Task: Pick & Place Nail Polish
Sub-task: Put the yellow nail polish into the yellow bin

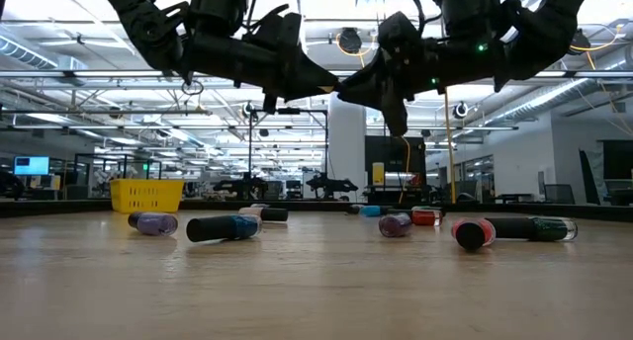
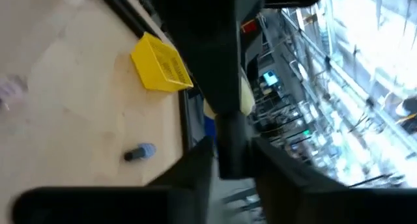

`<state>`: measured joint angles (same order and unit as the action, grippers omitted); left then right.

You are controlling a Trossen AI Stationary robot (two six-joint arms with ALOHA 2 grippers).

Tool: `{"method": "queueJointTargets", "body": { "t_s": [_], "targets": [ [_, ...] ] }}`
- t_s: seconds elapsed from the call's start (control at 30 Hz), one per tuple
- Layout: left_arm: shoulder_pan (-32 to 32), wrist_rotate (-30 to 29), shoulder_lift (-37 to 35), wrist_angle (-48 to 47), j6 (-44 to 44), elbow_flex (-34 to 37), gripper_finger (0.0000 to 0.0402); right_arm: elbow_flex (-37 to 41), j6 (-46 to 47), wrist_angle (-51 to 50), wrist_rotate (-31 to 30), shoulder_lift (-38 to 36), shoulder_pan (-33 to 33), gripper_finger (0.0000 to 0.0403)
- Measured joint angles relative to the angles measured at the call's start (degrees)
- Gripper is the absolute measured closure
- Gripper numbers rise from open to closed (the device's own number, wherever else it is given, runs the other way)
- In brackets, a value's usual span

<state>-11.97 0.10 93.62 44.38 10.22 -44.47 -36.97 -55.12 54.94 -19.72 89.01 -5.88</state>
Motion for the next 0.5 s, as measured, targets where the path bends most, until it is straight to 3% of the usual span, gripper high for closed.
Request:
{"method": "queueJointTargets", "body": {
  "t_s": [0.13,0.27,0.4,0.5],
  "targets": [
    [0.00,-0.08,0.00,0.66,-1.68,0.00,0.0350,0.00,9.43,-0.47,-6.40,0.00,0.03,0.0200],
    [0.01,-1.30,-1.47,-0.73,-4.47,0.00,0.0350,0.00,21.01,-3.23,-12.76,-0.55,0.01,0.0139],
    [0.00,-6.94,-5.98,-7.91,-7.61,0.00,0.0350,-0.02,27.58,-7.39,-12.86,-1.81,0.00,0.0110],
    [-0.01,-10.73,-11.70,-16.32,-10.03,0.02,0.0350,-0.02,32.00,-10.85,-9.70,-3.75,-0.63,0.0109]
  ]
}}
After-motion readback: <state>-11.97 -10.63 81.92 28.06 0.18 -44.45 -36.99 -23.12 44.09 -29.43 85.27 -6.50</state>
